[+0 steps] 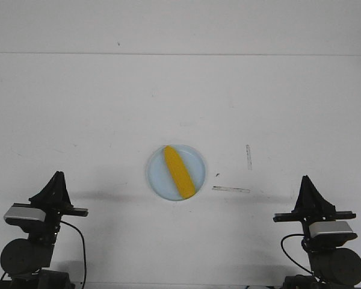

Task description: Place corn on plate with both arms

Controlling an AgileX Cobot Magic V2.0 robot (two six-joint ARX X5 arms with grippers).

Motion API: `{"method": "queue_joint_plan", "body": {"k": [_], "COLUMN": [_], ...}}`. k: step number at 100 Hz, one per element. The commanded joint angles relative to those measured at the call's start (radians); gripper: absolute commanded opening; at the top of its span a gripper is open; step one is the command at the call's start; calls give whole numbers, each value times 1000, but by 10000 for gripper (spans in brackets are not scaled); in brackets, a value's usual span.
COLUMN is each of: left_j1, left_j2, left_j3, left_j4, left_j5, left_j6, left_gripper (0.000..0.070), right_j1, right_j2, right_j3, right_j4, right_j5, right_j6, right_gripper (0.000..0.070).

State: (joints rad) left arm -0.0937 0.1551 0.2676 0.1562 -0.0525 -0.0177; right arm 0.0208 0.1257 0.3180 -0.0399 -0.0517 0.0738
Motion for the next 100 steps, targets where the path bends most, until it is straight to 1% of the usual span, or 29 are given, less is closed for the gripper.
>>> {"method": "queue_joint_plan", "body": {"k": [1,9,21,61,74,100], "left_j1": [12,29,51,69,68,68], "left_j2": [-1,-1,-9,-151,-152,-152], "left_j3": [-25,-72,-127,-256,-255,-254], "left_j4": [33,64,68,27,-27,-23], "left_j5": [3,16,17,22,23,23], "left_j6": [-2,-1,-1,0,-1,0], "left_gripper": [1,1,1,1,1,1], "right_j1": [2,2,2,2,2,2], "right_j2": [-2,-2,-2,-2,-2,-2], "right_j3": [3,3,3,3,3,3], "right_j4": [11,11,11,11,11,11], "right_j5": [0,0,0,0,0,0], "right_j6": [-12,-12,-12,-12,-12,-12], "right_gripper": [12,12,12,12,12,12]}}
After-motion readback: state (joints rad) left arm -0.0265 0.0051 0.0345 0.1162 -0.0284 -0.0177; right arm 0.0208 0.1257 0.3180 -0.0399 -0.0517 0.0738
